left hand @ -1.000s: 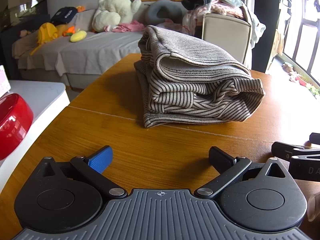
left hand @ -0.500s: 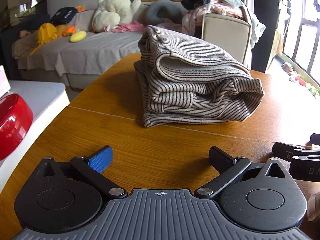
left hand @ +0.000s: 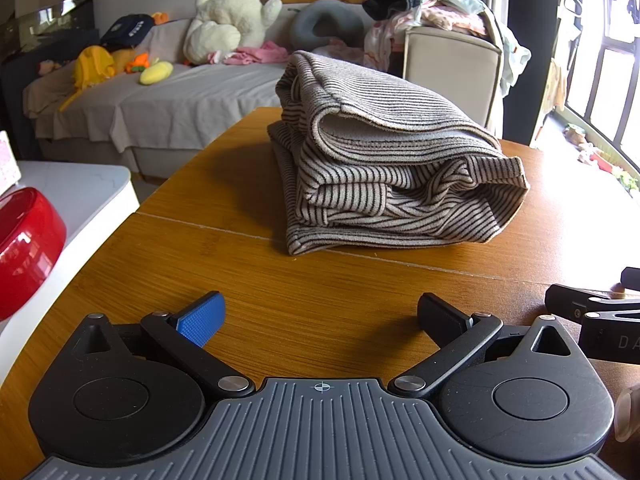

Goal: Fold clothes

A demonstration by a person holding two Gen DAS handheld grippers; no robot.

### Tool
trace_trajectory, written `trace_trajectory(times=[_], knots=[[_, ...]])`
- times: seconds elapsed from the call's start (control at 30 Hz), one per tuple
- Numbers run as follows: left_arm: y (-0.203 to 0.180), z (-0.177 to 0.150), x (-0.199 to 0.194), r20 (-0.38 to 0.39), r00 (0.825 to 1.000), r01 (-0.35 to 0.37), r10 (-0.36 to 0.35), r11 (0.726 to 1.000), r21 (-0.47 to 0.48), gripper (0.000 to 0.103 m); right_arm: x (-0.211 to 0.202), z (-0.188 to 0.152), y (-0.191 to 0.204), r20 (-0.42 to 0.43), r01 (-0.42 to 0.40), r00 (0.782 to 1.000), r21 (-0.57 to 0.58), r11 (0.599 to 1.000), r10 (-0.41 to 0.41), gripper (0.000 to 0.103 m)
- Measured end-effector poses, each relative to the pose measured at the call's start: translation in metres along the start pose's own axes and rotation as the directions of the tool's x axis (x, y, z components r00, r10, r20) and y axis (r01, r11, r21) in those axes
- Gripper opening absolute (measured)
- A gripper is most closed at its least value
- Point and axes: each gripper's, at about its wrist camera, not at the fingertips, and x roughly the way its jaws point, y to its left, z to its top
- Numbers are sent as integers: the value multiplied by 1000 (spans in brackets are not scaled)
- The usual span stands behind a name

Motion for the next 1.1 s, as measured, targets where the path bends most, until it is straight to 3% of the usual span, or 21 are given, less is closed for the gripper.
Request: trace_trajectory(times=[1.1], knots=[[-1, 0, 0, 0, 1000, 1, -1, 1000, 0, 103, -3, -2, 3, 1, 9, 1000, 9, 1000, -9, 103]])
